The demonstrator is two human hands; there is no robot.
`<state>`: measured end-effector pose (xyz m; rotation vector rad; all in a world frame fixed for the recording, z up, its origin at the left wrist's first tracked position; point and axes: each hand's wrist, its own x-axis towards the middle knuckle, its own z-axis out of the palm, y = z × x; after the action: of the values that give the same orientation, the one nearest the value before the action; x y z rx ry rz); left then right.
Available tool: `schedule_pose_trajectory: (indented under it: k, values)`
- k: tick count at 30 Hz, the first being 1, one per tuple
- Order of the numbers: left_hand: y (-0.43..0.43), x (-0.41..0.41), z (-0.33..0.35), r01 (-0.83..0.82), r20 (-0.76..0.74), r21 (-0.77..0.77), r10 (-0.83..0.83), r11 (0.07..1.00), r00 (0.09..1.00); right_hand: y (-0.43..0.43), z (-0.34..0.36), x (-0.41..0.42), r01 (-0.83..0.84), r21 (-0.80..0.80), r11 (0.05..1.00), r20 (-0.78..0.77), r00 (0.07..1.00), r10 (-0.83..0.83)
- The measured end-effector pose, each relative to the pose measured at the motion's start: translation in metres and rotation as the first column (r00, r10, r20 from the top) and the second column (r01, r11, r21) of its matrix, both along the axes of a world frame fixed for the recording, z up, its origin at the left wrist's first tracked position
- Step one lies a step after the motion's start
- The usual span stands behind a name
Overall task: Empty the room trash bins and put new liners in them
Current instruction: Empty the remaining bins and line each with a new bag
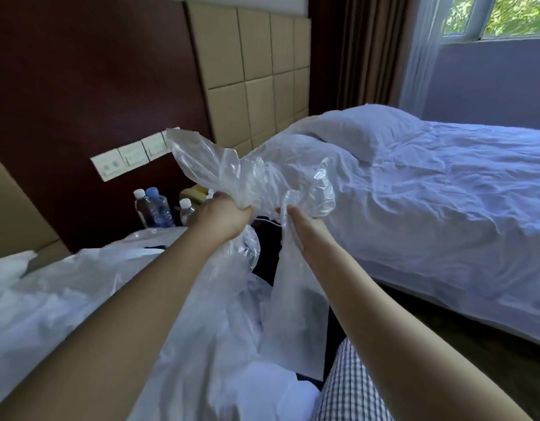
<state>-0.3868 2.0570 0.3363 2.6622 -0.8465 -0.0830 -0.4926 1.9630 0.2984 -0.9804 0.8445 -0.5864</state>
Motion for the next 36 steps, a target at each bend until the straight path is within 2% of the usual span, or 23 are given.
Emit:
schedule_pose_trajectory:
  k: [5,10,15,24,31,34,36]
  values:
    - [0.043,0.023,0.013,-0.122,0.185,0.118,0.099,0.985,0.978,0.029,0.009,0.037,-0.107,-0.003,0.994,-0.043,0.993,0.107]
    - [0.077,0.046,0.028,-0.239,0.345,0.211,0.156,0.948,0.926,0.049,0.018,0.064,-0.193,-0.001,0.981,-0.015,0.981,0.193]
    - [0.097,0.079,0.019,-0.343,0.334,0.223,0.259,0.912,0.906,0.059,0.016,0.085,-0.219,-0.017,0.976,-0.014,0.976,0.219]
    - [0.137,0.113,-0.049,-0.416,0.221,0.240,0.368,0.877,0.903,0.066,-0.020,0.108,-0.255,-0.012,0.967,-0.062,0.965,0.254]
    - [0.168,0.120,-0.085,-0.407,0.110,0.370,0.396,0.835,0.912,0.079,-0.039,0.124,-0.298,0.005,0.954,-0.075,0.952,0.298]
    - [0.169,0.120,-0.085,-0.394,0.144,0.405,0.368,0.825,0.919,0.079,-0.042,0.127,-0.303,0.007,0.953,-0.084,0.950,0.302]
    - [0.164,0.119,-0.078,-0.389,0.171,0.366,0.350,0.845,0.921,0.076,-0.044,0.127,-0.293,0.011,0.956,-0.095,0.951,0.293]
